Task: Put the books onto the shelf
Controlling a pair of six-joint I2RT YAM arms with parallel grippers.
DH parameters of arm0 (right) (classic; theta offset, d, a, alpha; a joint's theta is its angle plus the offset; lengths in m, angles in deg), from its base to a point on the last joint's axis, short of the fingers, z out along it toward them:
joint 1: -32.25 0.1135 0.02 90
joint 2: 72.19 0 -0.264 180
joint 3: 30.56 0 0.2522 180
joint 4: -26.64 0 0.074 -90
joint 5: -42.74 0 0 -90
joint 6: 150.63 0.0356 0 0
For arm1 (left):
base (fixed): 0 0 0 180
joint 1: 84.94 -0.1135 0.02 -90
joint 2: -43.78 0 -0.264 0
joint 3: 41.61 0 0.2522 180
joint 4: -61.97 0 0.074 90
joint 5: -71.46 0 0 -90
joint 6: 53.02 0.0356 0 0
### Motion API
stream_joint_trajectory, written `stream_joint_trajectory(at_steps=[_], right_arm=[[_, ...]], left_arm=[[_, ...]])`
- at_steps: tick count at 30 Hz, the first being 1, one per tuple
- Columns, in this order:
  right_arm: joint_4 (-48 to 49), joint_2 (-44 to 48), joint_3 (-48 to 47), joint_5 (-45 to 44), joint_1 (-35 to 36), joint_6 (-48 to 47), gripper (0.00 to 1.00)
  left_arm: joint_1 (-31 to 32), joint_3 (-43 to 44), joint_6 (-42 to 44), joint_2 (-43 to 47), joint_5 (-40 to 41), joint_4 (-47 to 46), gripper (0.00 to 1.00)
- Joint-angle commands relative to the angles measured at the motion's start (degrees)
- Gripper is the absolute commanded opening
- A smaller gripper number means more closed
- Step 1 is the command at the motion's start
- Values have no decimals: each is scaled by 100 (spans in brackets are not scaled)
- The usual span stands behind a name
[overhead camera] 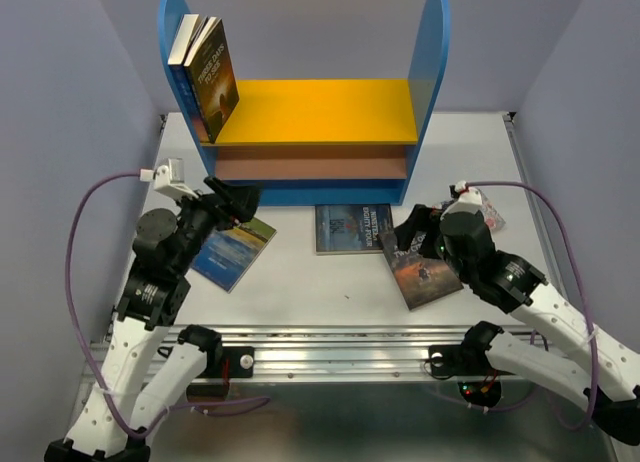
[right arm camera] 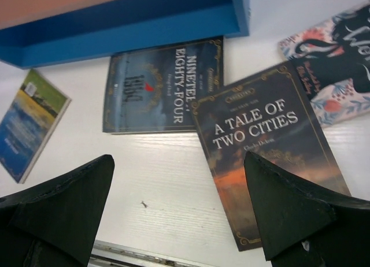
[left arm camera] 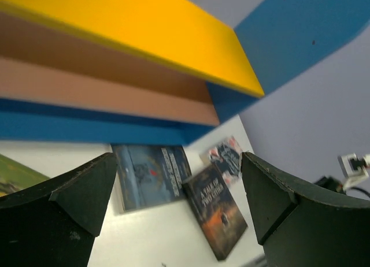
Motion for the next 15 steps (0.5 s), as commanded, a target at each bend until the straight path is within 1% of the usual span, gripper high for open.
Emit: stream_joint_trajectory(at_steps=[1, 2, 3, 5, 6, 7, 10, 12, 15], right_arm=[[-384, 70, 272, -555, 10, 466, 100], [-375, 35, 317, -520, -42, 509, 100], [-384, -78, 404, -493, -42, 510, 100], [-375, -228, 510, -450, -174, 527, 100], [-367, -394, 580, -301, -366, 527, 100], [-367, -465, 615, -221, -489, 527, 100], [-314, -712, 686, 16, -1034, 308, 100], [-183, -896, 765, 113, -1455, 97, 100], [63, -1029, 879, 692, -1931, -122, 100]], left_arm=[[223, -1069, -586, 124, -1281, -359, 99], [354, -1290, -691, 159, -1274, -420, 99], [695, -1762, -953, 220, -1196, -508, 99], [1135, -2283, -1332, 484, -1038, -1034, 99], [1547, -2747, -1717, 693, -854, -1402, 99], [1707, -2960, -1894, 791, -783, -1545, 99], [2024, -3540, -2247, 933, -511, -1844, 99], [2244, -3761, -2432, 872, -274, -1915, 99], [2464, -3885, -2485, 608, -114, -2231, 99]])
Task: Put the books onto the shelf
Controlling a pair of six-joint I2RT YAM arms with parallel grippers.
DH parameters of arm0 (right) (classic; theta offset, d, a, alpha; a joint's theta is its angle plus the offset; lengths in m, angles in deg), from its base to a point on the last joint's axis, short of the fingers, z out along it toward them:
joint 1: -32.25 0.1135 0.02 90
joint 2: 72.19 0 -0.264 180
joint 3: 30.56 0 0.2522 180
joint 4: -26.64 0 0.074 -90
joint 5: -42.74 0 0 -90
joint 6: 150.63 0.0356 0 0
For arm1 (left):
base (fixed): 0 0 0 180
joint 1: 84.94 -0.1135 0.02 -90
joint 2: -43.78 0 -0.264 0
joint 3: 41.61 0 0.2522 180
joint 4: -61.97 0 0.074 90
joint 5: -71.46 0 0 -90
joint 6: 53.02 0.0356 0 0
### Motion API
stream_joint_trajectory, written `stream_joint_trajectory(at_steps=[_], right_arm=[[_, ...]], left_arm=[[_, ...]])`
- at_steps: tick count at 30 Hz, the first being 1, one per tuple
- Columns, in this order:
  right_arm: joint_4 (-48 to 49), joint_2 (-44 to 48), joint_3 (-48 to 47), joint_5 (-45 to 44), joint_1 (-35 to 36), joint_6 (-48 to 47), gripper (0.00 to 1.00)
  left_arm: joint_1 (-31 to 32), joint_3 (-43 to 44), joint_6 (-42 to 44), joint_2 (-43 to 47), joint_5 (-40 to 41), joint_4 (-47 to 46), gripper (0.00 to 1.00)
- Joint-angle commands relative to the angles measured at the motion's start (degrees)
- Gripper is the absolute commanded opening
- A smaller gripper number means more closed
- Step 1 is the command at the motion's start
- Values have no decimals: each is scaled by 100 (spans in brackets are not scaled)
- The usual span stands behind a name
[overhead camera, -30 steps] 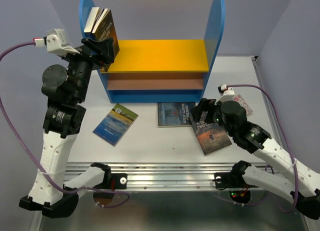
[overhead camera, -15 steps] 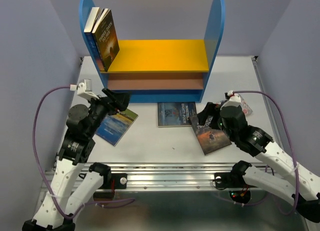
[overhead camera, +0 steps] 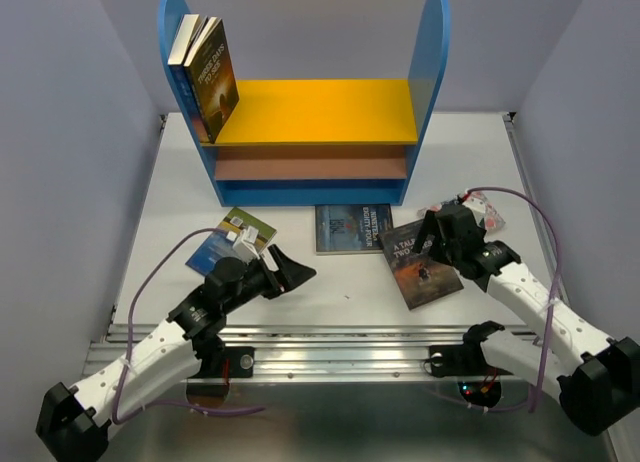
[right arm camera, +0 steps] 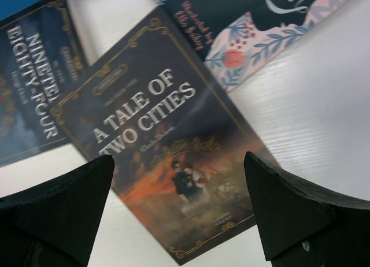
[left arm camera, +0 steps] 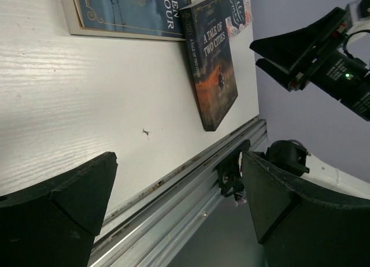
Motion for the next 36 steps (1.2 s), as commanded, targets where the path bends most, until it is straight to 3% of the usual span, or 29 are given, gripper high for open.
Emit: stream_joint_trajectory(at_steps=[1, 7, 11, 17, 26, 36], right_arm=[[457, -106, 97, 632, -611, -342, 100], [976, -738, 307, 1176, -1411, -456, 100], [1941, -994, 729, 1939, -2026, -491, 100], [2664, -1477, 853, 2293, -2080, -798, 100], [3648, -1478, 1538, 4804, -2080, -632, 100], [3631, -600, 2188, 5177, -1923, 413, 100]], left_arm=[[235, -113, -369, -214, 432, -1064, 99], [481, -69, -396, -1153, 556, -1802, 99], [605, 98, -352, -1602, 775, -1873, 99], [797, 256, -361, -2418, 811, -2373, 99], [1000, 766, -439, -3896, 723, -3147, 99], [1844, 1644, -668, -5530, 1119, -3490, 99]])
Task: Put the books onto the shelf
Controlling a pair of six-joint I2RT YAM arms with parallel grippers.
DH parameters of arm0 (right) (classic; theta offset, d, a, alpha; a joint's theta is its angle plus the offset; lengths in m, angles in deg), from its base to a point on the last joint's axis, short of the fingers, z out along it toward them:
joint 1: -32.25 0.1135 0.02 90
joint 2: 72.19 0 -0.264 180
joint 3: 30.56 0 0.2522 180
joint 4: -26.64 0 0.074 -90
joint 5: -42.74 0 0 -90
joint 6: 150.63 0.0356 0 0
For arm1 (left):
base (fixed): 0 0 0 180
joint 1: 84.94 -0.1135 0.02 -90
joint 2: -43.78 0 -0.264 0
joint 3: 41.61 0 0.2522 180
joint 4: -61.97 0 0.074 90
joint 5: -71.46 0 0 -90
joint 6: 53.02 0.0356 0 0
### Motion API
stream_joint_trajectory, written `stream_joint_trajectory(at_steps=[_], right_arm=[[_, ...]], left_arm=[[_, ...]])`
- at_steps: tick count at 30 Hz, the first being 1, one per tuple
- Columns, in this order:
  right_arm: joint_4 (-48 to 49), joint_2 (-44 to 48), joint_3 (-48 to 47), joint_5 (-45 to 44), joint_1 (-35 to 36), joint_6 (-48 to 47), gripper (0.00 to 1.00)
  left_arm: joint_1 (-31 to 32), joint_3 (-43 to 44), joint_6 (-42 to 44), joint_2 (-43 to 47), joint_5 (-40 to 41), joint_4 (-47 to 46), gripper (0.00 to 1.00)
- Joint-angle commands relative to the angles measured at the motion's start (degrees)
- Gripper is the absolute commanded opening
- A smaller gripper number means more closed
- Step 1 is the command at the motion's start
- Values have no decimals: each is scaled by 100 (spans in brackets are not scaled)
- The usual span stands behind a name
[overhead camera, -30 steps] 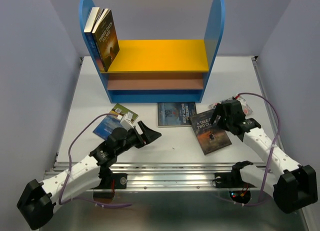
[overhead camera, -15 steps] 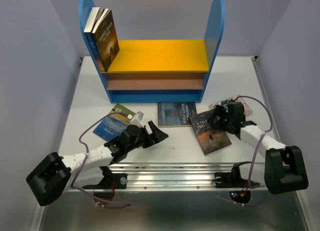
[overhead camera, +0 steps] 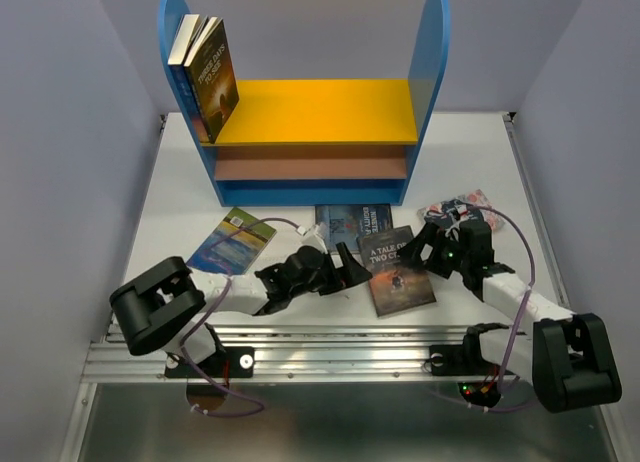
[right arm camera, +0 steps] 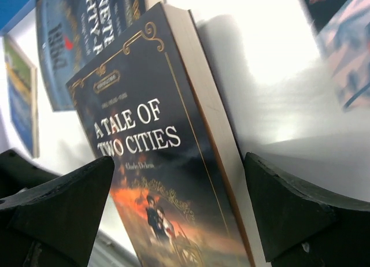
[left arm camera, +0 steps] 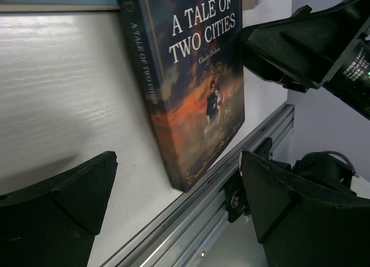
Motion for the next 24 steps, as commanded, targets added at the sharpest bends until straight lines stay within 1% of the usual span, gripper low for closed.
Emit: stream_joint_trajectory(at_steps=[1, 3, 4, 6, 9, 14, 18, 19, 21, 22, 24], right_arm=[[-17, 467, 300, 528, 152, 674, 100], [-95, 740, 406, 563, 204, 779, 100], [-105, 811, 432, 572, 205, 798, 100], [-114, 925, 511, 607, 205, 833, 100], [-17, 908, 651, 756, 258, 903, 99], [273, 750, 784, 932, 310, 938, 94], [387, 583, 811, 958, 363, 921, 91], [431, 522, 811, 958, 363, 921, 89], [475, 469, 802, 976, 363, 912, 88], [475, 451, 793, 967, 363, 903, 88], [405, 407, 732, 845, 363, 859, 88]], left_arm=[[181, 503, -122, -620, 176, -367, 99], [163, 653, -157, -1085, 19, -376, 99], [154, 654, -139, -1087, -60, -376, 98], [146, 942, -61, -1333, -122, -306, 96], [137, 1075, -25, -1579, -175, -174, 93], [66, 1225, -25, -1895, -412, -217, 88], [31, 1409, 107, -2115, -614, -305, 69], [31, 1453, 159, -2133, -676, -367, 58], [31, 1462, 203, -2116, -711, -402, 44], [31, 1462, 212, -2090, -703, -411, 30], [31, 1375, 204, -1958, -650, -420, 18]])
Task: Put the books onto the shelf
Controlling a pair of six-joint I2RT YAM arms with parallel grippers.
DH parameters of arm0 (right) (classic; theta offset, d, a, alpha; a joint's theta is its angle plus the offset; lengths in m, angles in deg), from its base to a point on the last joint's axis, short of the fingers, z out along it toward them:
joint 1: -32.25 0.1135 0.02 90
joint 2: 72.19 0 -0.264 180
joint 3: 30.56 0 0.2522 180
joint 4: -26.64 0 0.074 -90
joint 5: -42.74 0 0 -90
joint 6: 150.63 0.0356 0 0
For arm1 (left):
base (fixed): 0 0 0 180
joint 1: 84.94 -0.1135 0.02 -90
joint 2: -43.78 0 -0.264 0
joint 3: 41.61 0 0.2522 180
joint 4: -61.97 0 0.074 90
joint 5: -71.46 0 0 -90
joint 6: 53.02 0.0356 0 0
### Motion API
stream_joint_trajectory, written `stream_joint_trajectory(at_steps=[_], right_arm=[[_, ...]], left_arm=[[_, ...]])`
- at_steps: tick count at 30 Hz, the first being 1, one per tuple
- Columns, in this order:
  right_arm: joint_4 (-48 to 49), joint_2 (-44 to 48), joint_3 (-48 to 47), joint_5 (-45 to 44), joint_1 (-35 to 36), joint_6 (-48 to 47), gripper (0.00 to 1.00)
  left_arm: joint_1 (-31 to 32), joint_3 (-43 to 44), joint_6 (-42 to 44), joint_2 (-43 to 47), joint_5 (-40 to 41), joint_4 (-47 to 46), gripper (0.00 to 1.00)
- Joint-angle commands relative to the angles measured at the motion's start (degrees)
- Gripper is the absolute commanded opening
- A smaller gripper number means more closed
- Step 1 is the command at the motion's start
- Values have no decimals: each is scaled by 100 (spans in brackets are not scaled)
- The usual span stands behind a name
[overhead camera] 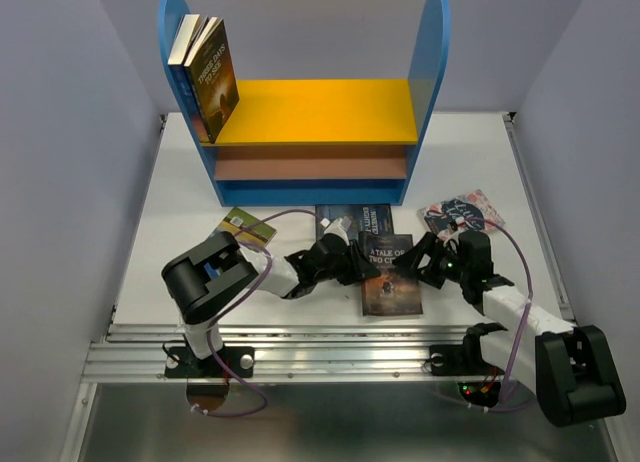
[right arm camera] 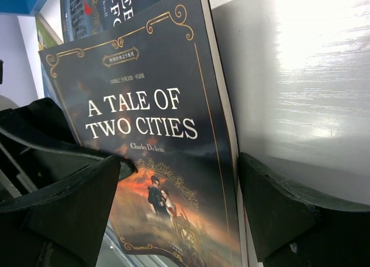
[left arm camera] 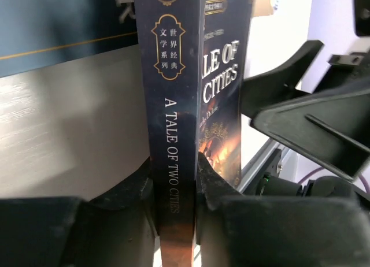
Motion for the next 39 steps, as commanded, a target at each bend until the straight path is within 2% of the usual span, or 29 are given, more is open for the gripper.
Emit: stream_joint_trajectory(at_steps=[1, 3, 7, 10, 11, 15, 16, 19, 22, 26, 31, 33, 34, 35, 36, 37, 38, 39], right_arm=[[-167, -144, 6, 226, 142, -15, 88], [-300, -135, -82, 86, 142, -129, 88], [-747, -82, -371, -117, 142, -402, 89], [-1230, 101, -844, -240, 142, -638, 96], [-1371, 181, -1004, -362, 142, -709, 100], [-2118, 515, -1804, -942, 142, -1122, 100], [-2337, 585, -1944, -1057, 142, -1236, 100], [-2611, 796, -2393, -1409, 142, -1325, 100], [-2664, 902, -2639, -1383, 142, -1421, 100], [-2717, 876, -2737, -1392, 142, -1492, 100], [-2805, 700, -2754, -1427, 142, -1623, 100], [-2805, 656, -2754, -1444, 142, -1685, 100], [-2814, 604, -2763, -1445, 142, -1694, 100], [-2805, 568, -2780, -1453, 142, -1711, 100], [-2814, 542, -2798, -1488, 142, -1720, 100], [-2814, 516, -2833, -1506, 142, -1738, 100], [-2822, 446, -2894, -1515, 142, -1755, 100], [-2831, 410, -2938, -1524, 142, -1764, 100]], left_arm=[[53, -17, 158, 221, 18, 8, 8], [53, -106, 157, 353, 89, 0, 0], [62, -194, 499, 705, 178, 0, 0], [132, -168, 999, 1187, 501, 140, 0], [167, -72, 1123, 1546, 642, 488, 0], [483, 446, 1975, 2619, 2090, 1763, 0], [614, 674, 2099, 3048, 2781, 2236, 0], [677, 913, 2740, 3692, 3732, 2566, 0], [704, 1176, 3486, 4430, 4245, 2558, 0], [721, 1711, 4708, 4897, 4660, 2067, 0], [730, 2187, 6079, 4846, 5097, 1320, 0], [730, 2284, 7115, 4688, 5336, 530, 0], [721, 2267, 7562, 4513, 5493, -221, 0], [721, 2267, 8489, 4398, 5573, -594, 0], [712, 2276, 8933, 4284, 5644, -981, 0], [625, 2241, 9355, 4074, 5697, -1811, 0], [494, 2223, 9917, 3985, 5636, -2115, 0], [345, 2249, 10009, 3906, 5557, -2310, 0]])
